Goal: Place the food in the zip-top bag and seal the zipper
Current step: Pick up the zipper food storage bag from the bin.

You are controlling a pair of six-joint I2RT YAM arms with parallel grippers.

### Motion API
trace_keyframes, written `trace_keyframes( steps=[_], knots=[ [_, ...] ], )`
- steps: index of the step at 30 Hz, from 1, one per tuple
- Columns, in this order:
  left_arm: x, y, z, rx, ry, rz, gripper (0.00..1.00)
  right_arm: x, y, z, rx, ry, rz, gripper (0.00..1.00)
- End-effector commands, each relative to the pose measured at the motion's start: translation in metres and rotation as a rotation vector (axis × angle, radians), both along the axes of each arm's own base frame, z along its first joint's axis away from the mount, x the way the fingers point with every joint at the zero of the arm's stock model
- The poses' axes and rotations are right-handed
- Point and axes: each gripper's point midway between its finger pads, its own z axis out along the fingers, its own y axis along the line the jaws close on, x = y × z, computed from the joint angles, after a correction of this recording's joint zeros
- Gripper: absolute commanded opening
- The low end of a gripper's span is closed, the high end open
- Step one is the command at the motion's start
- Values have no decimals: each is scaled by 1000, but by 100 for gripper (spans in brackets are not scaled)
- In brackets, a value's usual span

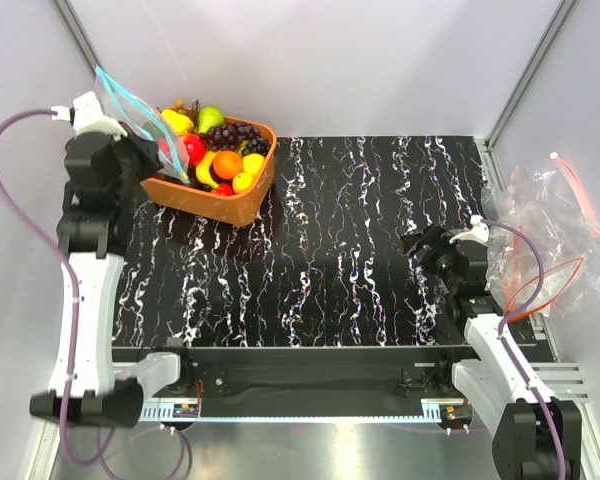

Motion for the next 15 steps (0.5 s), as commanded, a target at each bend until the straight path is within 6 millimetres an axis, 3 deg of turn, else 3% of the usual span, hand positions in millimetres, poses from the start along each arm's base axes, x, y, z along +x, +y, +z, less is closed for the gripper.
trace_keyframes(
  steps=[1, 2, 3, 7, 9, 12, 15],
  knots=[
    [-17, -56, 0, -114, -46, -272, 0, 4, 11, 15, -5, -70, 74, 100],
    [-24, -66, 12, -136, -102, -320, 0, 3, 14, 16, -7, -74, 90, 99],
    [-32, -88, 10, -182, -100, -408, 0, 3, 16, 19, -3, -85, 107, 98],
    [-45, -144, -3, -220, -79, -555, 0, 1, 20, 23, -5, -104, 131, 96],
    [-42, -167, -15, -232, -52, -599, 0, 0, 19, 24, -10, -108, 128, 95],
    [-50, -223, -32, -265, -2, -728, 0, -3, 17, 26, -18, -116, 121, 94],
    [-48, -264, -46, -259, 36, -797, 0, -5, 13, 29, -26, -126, 103, 94]
  ],
)
